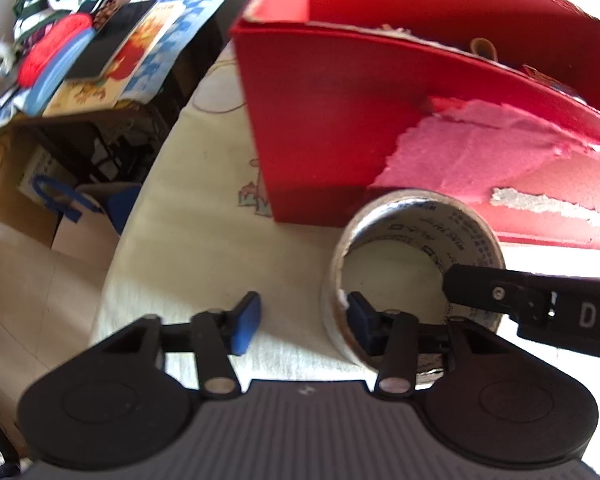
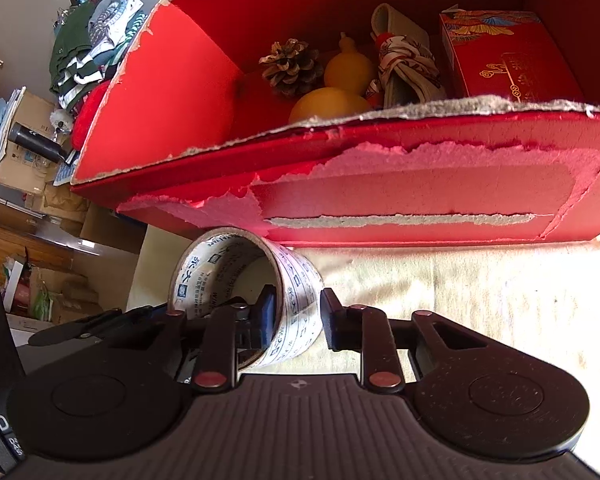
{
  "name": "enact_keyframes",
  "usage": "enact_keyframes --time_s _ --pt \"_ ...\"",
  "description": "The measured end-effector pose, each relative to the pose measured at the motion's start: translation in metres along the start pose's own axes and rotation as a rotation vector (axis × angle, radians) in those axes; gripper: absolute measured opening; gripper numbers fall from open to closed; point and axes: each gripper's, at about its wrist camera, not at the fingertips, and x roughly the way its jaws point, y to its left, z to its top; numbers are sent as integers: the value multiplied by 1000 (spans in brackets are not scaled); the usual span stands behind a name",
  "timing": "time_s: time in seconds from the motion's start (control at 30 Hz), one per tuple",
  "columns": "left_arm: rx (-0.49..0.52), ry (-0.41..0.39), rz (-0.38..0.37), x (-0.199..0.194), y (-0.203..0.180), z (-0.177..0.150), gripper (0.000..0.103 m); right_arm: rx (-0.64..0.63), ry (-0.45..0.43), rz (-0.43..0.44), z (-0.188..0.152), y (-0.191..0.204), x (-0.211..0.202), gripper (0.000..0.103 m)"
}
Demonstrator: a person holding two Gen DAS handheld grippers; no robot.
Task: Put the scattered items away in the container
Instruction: 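Move the right gripper down to the clear tape roll's rim, then close the right gripper on the tape roll rim and lift it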
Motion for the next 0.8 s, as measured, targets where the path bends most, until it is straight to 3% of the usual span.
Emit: enact_keyframes --time_s 0.1,0.2,0.43,0.6,0.8 --pt "30 -6 -10 -2 -8 -1 21 -11 4 10 0 -1 0 20" --pt "52 -8 -5 -2 -15 -2 10 -16 12 12 0 -2 2 22" --pt "59 -25 14 -3 -21 -4 9 -38 16 25 -1 -3 0 20" --pt "115 -48 71 -12 -37 -14 9 -46 48 29 -6 -9 -5 19" --pt "164 -42 58 -30 -55 -25 10 -49 69 38 -21 -28 -32 19"
